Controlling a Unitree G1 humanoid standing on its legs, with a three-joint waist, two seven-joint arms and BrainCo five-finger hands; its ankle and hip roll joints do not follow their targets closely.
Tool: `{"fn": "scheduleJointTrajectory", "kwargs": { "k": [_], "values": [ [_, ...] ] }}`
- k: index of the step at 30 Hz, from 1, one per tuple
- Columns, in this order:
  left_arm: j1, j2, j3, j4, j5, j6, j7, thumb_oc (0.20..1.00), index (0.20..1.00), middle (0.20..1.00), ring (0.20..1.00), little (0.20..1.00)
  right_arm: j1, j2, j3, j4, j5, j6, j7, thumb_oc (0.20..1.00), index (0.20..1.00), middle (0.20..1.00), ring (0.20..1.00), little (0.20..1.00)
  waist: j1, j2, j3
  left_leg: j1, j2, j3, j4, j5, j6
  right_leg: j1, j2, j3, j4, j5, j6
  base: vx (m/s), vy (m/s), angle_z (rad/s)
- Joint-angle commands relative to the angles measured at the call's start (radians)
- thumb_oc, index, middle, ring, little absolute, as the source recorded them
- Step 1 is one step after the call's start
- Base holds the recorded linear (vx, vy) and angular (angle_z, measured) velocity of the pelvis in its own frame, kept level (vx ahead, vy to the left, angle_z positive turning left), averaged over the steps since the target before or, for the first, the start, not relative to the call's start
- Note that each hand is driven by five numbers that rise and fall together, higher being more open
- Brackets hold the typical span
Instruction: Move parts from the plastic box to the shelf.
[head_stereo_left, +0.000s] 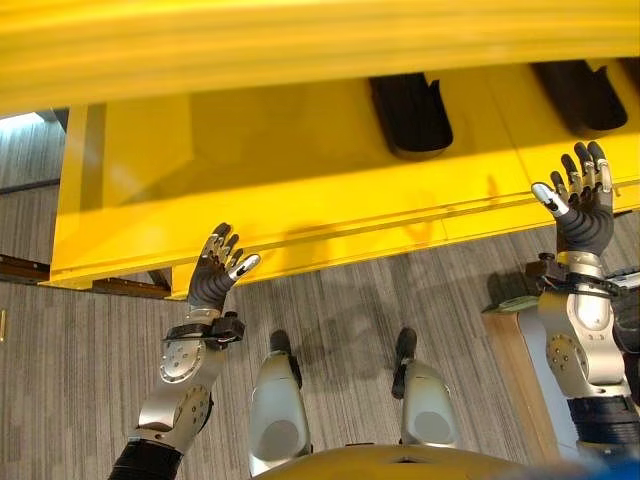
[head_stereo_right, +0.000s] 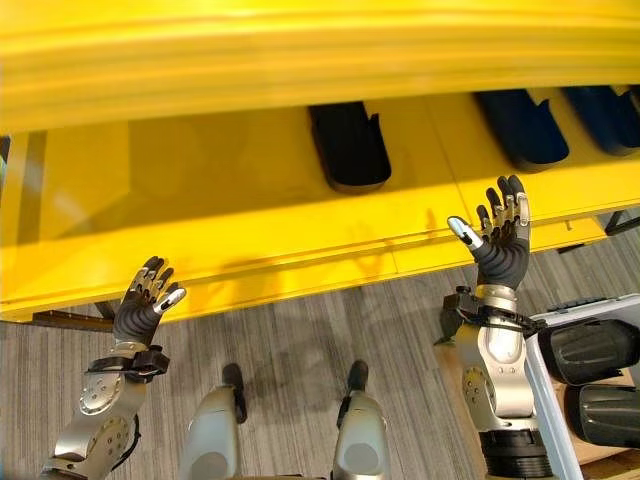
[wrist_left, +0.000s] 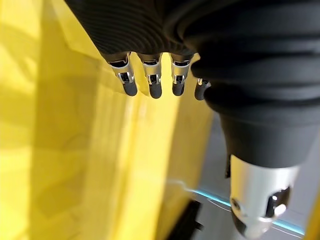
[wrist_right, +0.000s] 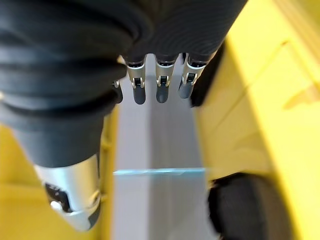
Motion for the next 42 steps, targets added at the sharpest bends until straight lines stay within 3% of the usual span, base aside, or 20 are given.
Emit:
{"fn": "scheduleJointTrajectory", "kwargs": {
  "k": [1, 7, 10, 14, 15, 18, 20, 22, 24, 25, 26, 27, 28, 29, 35, 37, 42],
  "values": [
    [-0.03, -0.002, 0.047, -0.022, 0.044, -0.055, -0.055, 1.0, 1.0, 1.0, 1.0, 1.0, -0.039, -0.045, -0.039, -0.036, 0.016, -0.047, 0.096, 1.0, 1.0, 1.0, 1.0, 1.0, 0.002, 0.016, -0.013, 0.044, 0.079, -0.068, -0.243, 0.184, -0.027, 0.048, 0.008, 0.008, 0.034, -0.062, 0.022, 0.11, -0.031, -0.15],
    [0.038, -0.063, 0.085, -0.011, 0.062, -0.065, -0.098, 1.0, 1.0, 1.0, 1.0, 1.0, 0.122, 0.006, -0.005, -0.048, 0.016, -0.01, 0.176, 1.0, 1.0, 1.0, 1.0, 1.0, -0.015, 0.045, -0.105, 0.176, 0.118, 0.006, -0.403, 0.261, -0.058, 0.133, 0.054, 0.033, -0.095, -0.037, 0.026, 0.05, -0.05, -0.2],
    [0.045, -0.078, 0.081, -0.002, 0.065, -0.065, -0.101, 1.0, 1.0, 1.0, 1.0, 1.0, 0.126, 0.008, 0.007, -0.042, 0.018, -0.006, 0.182, 1.0, 1.0, 1.0, 1.0, 1.0, -0.022, 0.054, -0.118, 0.208, 0.137, 0.03, -0.405, 0.265, -0.061, 0.139, 0.063, 0.048, -0.072, -0.055, 0.021, 0.02, -0.091, -0.31],
    [0.03, -0.103, 0.041, 0.002, 0.062, -0.069, -0.12, 1.0, 1.0, 1.0, 1.0, 1.0, 0.117, -0.019, 0.015, -0.048, 0.022, -0.018, 0.198, 1.0, 1.0, 1.0, 1.0, 1.0, -0.043, 0.08, -0.113, 0.228, 0.183, 0.039, -0.373, 0.295, -0.068, 0.125, 0.126, 0.095, -0.004, -0.121, -0.029, -0.05, -0.18, -0.36],
    [0.019, -0.109, 0.031, 0.002, 0.064, -0.069, -0.12, 1.0, 1.0, 1.0, 1.0, 1.0, 0.112, -0.027, 0.016, -0.055, 0.01, -0.028, 0.189, 1.0, 1.0, 1.0, 1.0, 1.0, -0.043, 0.091, -0.101, 0.2, 0.197, 0.015, -0.322, 0.333, -0.069, 0.122, 0.156, 0.103, 0.011, -0.138, -0.057, -0.09, -0.238, -0.21],
    [-0.01, -0.109, 0.01, 0.001, 0.074, -0.07, -0.118, 1.0, 1.0, 1.0, 1.0, 1.0, 0.104, -0.032, 0.028, -0.051, -0.002, -0.039, 0.175, 1.0, 1.0, 1.0, 1.0, 1.0, -0.045, 0.089, -0.074, 0.13, 0.197, -0.023, -0.215, 0.397, -0.065, 0.155, 0.187, 0.092, -0.012, -0.145, -0.098, -0.07, -0.235, -0.11],
    [-0.015, -0.109, 0.001, 0.001, 0.085, -0.068, -0.12, 1.0, 1.0, 1.0, 1.0, 1.0, 0.117, -0.027, 0.027, -0.061, 0.009, -0.04, 0.177, 1.0, 1.0, 1.0, 1.0, 1.0, -0.05, 0.077, -0.067, 0.101, 0.157, 0.016, -0.156, 0.348, -0.046, 0.189, 0.183, 0.079, -0.044, -0.144, -0.108, -0.02, -0.168, 0.24],
    [-0.009, -0.105, 0.004, -0.005, 0.103, -0.065, -0.118, 1.0, 1.0, 1.0, 1.0, 1.0, 0.124, -0.027, 0.029, -0.061, 0.003, -0.034, 0.181, 1.0, 1.0, 1.0, 1.0, 1.0, -0.033, 0.072, -0.07, 0.087, 0.068, -0.038, -0.171, 0.298, -0.021, 0.198, 0.176, 0.087, -0.078, -0.126, -0.105, 0.02, -0.057, 0.37],
    [-0.007, -0.11, 0.006, -0.007, 0.119, -0.061, -0.119, 1.0, 1.0, 1.0, 1.0, 1.0, 0.123, -0.022, 0.041, -0.056, 0.011, -0.031, 0.195, 1.0, 1.0, 1.0, 1.0, 1.0, -0.007, 0.056, -0.077, 0.045, -0.066, -0.127, -0.2, 0.238, 0.006, 0.205, 0.169, 0.091, -0.12, -0.097, -0.099, 0.07, -0.049, -0.08],
    [-0.01, -0.111, 0.014, -0.014, 0.136, -0.064, -0.111, 1.0, 1.0, 1.0, 1.0, 1.0, 0.111, -0.019, 0.057, -0.04, -0.015, -0.03, 0.195, 1.0, 1.0, 1.0, 1.0, 1.0, 0.017, 0.047, -0.077, 0.034, -0.166, -0.225, -0.234, 0.218, 0.019, 0.199, 0.186, 0.117, -0.135, -0.077, -0.091, 0.07, -0.033, -0.53],
    [-0.014, -0.111, 0.017, -0.016, 0.135, -0.068, -0.111, 1.0, 1.0, 1.0, 1.0, 1.0, 0.098, -0.021, 0.063, -0.034, -0.015, -0.03, 0.194, 1.0, 1.0, 1.0, 1.0, 1.0, 0.022, 0.048, -0.076, 0.021, -0.196, -0.266, -0.243, 0.22, 0.017, 0.193, 0.19, 0.125, -0.141, -0.069, -0.091, 0.05, -0.007, -0.79],
    [-0.014, -0.111, 0.017, -0.016, 0.135, -0.068, -0.111, 1.0, 1.0, 1.0, 1.0, 1.0, 0.098, -0.021, 0.063, -0.033, -0.015, -0.031, 0.194, 1.0, 1.0, 1.0, 1.0, 1.0, 0.022, 0.048, -0.077, 0.021, -0.196, -0.267, -0.243, 0.22, 0.017, 0.193, 0.19, 0.125, -0.141, -0.069, -0.091, 0.04, 0.017, -1.13],
    [-0.016, -0.114, 0.024, -0.026, 0.134, -0.073, -0.1, 1.0, 1.0, 1.0, 1.0, 1.0, 0.06, -0.01, 0.093, -0.014, 0.0, -0.032, 0.2, 1.0, 1.0, 1.0, 1.0, 1.0, 0.04, 0.04, -0.072, 0.038, -0.262, -0.393, -0.233, 0.174, 0.04, 0.179, 0.208, 0.178, -0.134, -0.067, -0.089, 0.06, 0.041, -0.88],
    [-0.013, -0.119, 0.024, -0.031, 0.125, -0.078, -0.104, 1.0, 1.0, 1.0, 1.0, 1.0, 0.049, -0.004, 0.106, -0.013, 0.005, -0.03, 0.209, 1.0, 1.0, 1.0, 1.0, 1.0, 0.037, 0.039, -0.077, 0.043, -0.261, -0.413, -0.239, 0.169, 0.049, 0.169, 0.215, 0.201, -0.131, -0.065, -0.089, 0.11, 0.085, -0.94],
    [-0.035, -0.131, 0.011, -0.016, 0.112, -0.084, -0.094, 1.0, 1.0, 1.0, 1.0, 1.0, 0.023, 0.026, 0.171, 0.002, 0.041, -0.003, 0.223, 1.0, 1.0, 1.0, 1.0, 1.0, 0.029, 0.028, -0.093, 0.081, -0.244, -0.292, -0.241, 0.135, 0.08, 0.19, 0.188, 0.233, -0.143, -0.067, -0.082, 0.12, 0.121, -0.72],
    [-0.037, -0.127, 0.016, -0.014, 0.1, -0.089, -0.082, 1.0, 1.0, 1.0, 1.0, 1.0, -0.006, 0.038, 0.2, 0.01, 0.039, 0.01, 0.215, 1.0, 1.0, 1.0, 1.0, 1.0, 0.032, 0.024, -0.098, 0.1, -0.242, -0.228, -0.233, 0.102, 0.104, 0.179, 0.173, 0.275, -0.119, -0.066, -0.064, 0.13, 0.209, -0.93],
    [-0.056, -0.115, 0.013, -0.01, 0.108, -0.092, -0.056, 1.0, 1.0, 1.0, 1.0, 1.0, -0.016, 0.057, 0.213, 0.013, 0.024, 0.018, 0.2, 1.0, 1.0, 1.0, 1.0, 1.0, 0.023, 0.033, -0.082, 0.126, -0.247, -0.162, -0.218, 0.06, 0.136, 0.129, 0.155, 0.31, -0.014, -0.08, -0.032, 0.09, 0.179, -0.67]
  ]
}}
